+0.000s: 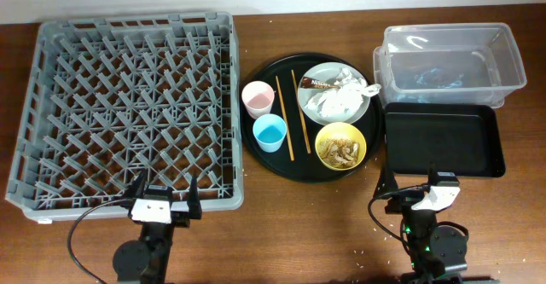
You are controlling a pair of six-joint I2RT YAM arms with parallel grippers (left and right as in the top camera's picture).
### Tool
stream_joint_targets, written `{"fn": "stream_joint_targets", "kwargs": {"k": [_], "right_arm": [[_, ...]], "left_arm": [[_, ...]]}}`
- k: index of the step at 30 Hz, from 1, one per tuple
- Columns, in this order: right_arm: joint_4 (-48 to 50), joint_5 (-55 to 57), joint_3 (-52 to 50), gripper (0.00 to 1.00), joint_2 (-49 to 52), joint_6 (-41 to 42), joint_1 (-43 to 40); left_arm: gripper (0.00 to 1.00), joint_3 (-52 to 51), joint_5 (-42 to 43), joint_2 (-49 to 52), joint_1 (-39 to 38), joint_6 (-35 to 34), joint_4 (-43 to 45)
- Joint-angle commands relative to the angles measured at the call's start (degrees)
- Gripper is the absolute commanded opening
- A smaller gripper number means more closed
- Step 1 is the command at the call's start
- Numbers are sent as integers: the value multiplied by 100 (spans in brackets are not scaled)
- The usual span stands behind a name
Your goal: Sort waste into correct bins and load items into the dishwasher rack
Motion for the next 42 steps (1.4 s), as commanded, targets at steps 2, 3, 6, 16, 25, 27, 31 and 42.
{"fn": "stream_joint_targets", "kwargs": {"k": [2, 3, 6, 16, 25, 27, 31, 42], "right_arm": [[-7, 11, -57, 99, -44, 2, 24], [-7, 11, -57, 98, -44, 2, 24], [-7, 11, -57, 98, -44, 2, 24], [-7, 11, -57, 99, -44, 2, 24], [-7, 9, -57, 98, -44, 4, 26], [-7, 9, -57, 98, -42, 2, 24], [-7, 9, -57, 98, -42, 4, 24], [393, -323, 87, 98, -42, -85, 26]], "left_arm": [[99, -44, -2, -59, 35, 92, 13], [99, -44, -2, -59, 35, 92, 11], [99, -44, -2, -59, 35, 92, 11], [99, -44, -48, -59, 35, 94, 11], [99, -44, 0, -59, 35, 92, 15], [99, -44, 0, -59, 35, 92, 17], [99, -42, 151, -59, 35, 90, 37], [99, 94, 321, -59, 35, 90, 387]]}}
